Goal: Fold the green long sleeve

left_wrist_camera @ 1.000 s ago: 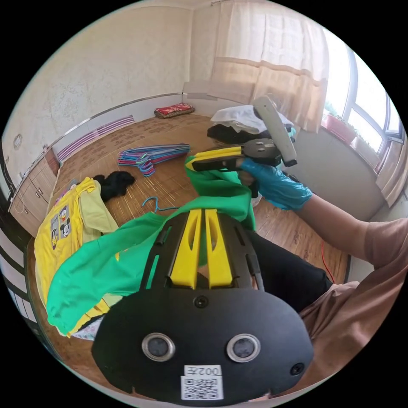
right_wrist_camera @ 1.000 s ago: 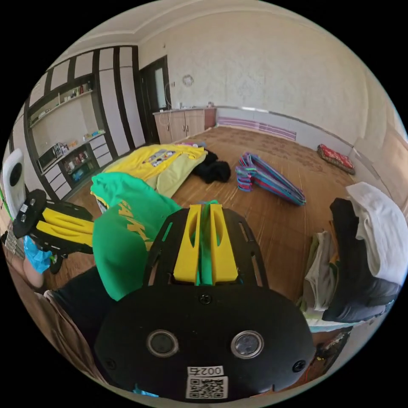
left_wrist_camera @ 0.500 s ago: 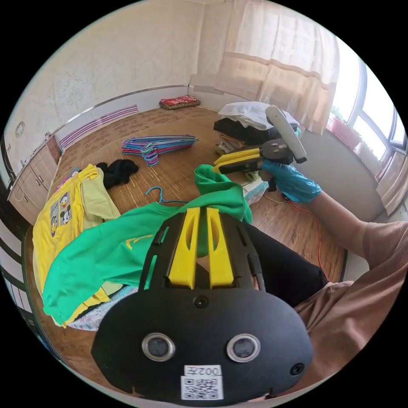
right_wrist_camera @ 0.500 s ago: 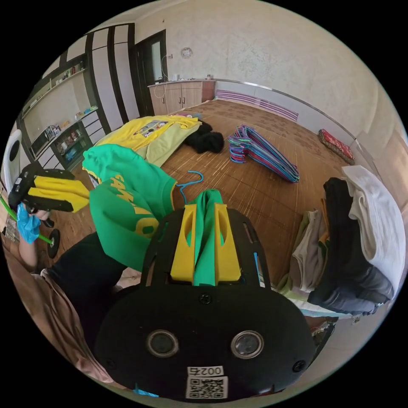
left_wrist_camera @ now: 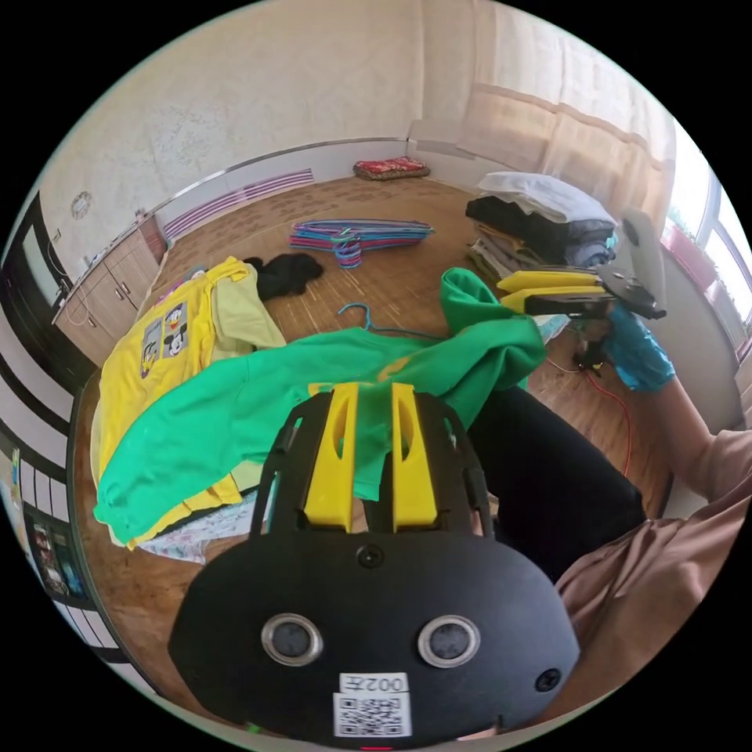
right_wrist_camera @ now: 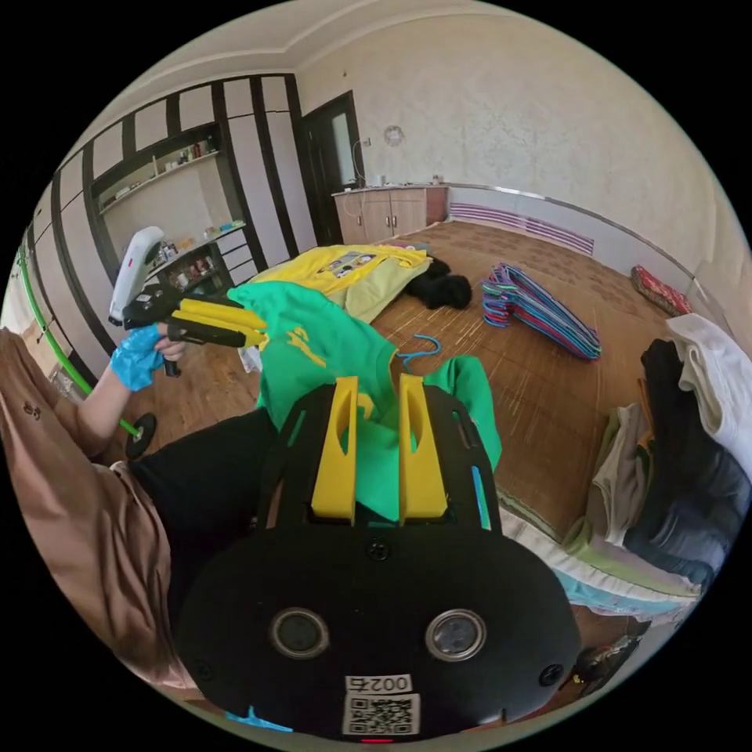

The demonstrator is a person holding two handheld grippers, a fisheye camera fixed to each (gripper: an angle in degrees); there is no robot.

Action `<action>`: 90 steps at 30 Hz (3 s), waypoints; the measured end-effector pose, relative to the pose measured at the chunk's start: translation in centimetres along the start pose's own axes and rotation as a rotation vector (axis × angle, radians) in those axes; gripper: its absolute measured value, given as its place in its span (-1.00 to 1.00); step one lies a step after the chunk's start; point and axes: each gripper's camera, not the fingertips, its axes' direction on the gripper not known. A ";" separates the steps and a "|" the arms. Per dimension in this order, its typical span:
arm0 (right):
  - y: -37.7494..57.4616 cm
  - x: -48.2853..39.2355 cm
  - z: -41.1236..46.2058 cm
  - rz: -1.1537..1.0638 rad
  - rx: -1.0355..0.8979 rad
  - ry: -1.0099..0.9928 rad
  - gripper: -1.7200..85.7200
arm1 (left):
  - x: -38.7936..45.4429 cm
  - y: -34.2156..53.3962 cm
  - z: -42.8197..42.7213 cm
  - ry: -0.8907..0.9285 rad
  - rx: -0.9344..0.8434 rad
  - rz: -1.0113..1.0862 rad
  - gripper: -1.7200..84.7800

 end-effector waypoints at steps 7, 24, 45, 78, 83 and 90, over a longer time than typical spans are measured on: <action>2.6 0.6 7.0 0.042 -0.259 0.059 -0.76 | -1.1 0.0 4.3 0.044 -0.095 -0.041 -0.86; -4.3 -1.7 4.3 -0.061 -0.078 0.087 -0.79 | -4.6 -1.2 2.6 -0.063 -0.103 -0.103 -0.91; -13.5 3.0 25.9 -0.108 -0.599 -0.042 -0.84 | -7.7 -7.5 4.9 0.011 -0.041 -0.043 -0.91; -11.0 -16.4 7.8 -0.510 0.025 0.275 -0.98 | -6.9 -9.0 -5.0 -0.210 0.352 0.115 -0.92; -13.3 -17.9 5.4 -0.594 0.073 0.336 -0.98 | -6.3 -8.2 -9.1 -0.279 0.451 0.091 -0.96; -17.3 -17.4 3.2 -0.588 0.174 0.436 -0.92 | -5.8 -7.5 -14.8 -0.363 0.529 0.049 -0.98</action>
